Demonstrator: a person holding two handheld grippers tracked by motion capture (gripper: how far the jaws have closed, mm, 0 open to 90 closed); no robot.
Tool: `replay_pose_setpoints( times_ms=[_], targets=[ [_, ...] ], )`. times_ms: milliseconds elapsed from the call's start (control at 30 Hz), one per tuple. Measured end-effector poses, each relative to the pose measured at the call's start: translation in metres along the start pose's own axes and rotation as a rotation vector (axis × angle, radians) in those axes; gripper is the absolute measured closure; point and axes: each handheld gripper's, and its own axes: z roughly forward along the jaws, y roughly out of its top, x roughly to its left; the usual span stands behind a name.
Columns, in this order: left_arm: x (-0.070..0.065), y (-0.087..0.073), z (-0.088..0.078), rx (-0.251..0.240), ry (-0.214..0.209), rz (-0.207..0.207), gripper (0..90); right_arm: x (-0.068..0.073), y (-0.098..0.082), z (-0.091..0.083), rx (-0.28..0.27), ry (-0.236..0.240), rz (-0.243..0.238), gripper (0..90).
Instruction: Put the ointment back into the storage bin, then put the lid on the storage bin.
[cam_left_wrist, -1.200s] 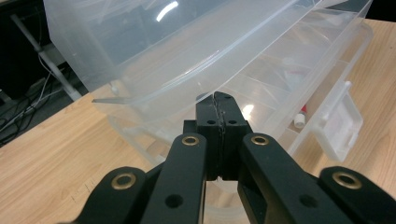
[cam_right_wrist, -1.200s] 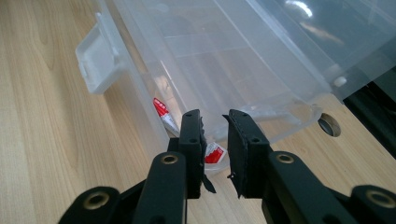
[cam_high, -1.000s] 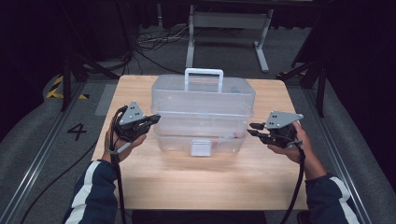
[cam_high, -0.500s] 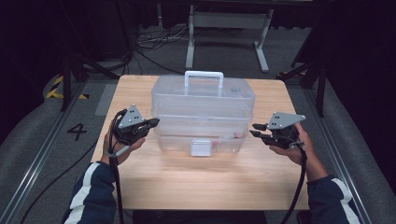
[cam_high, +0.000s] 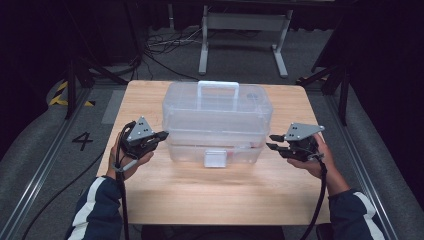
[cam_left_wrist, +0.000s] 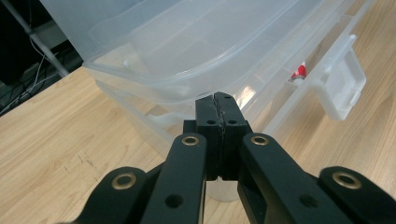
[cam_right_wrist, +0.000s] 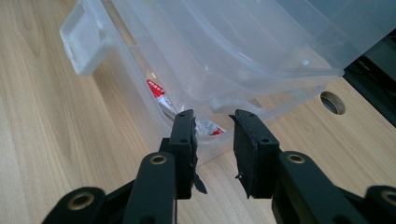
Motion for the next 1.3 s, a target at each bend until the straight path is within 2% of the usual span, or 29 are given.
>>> replay_pose_setpoints(
  times_ms=[300, 600, 967, 1100, 1300],
  targets=[
    [-0.003, -0.005, 0.002, 0.025, 0.008, 0.003, 90.0, 0.003, -0.005, 0.003, 0.017, 0.008, 0.008, 66.1],
    [-0.006, -0.01, 0.004, 0.053, -0.002, 0.005, 90.0, 0.004, -0.009, 0.003, 0.018, 0.013, 0.013, 64.9],
    [-0.007, -0.011, 0.006, 0.083, -0.002, 0.026, 90.0, 0.006, -0.018, 0.004, 0.035, 0.015, 0.033, 63.0],
    [-0.009, -0.013, 0.009, 0.108, 0.002, 0.038, 90.0, 0.009, -0.018, 0.005, 0.035, 0.019, 0.033, 62.1],
    [-0.009, -0.014, 0.009, 0.107, -0.004, 0.035, 90.0, 0.01, -0.018, 0.006, 0.037, 0.018, 0.033, 61.9]
  ],
)
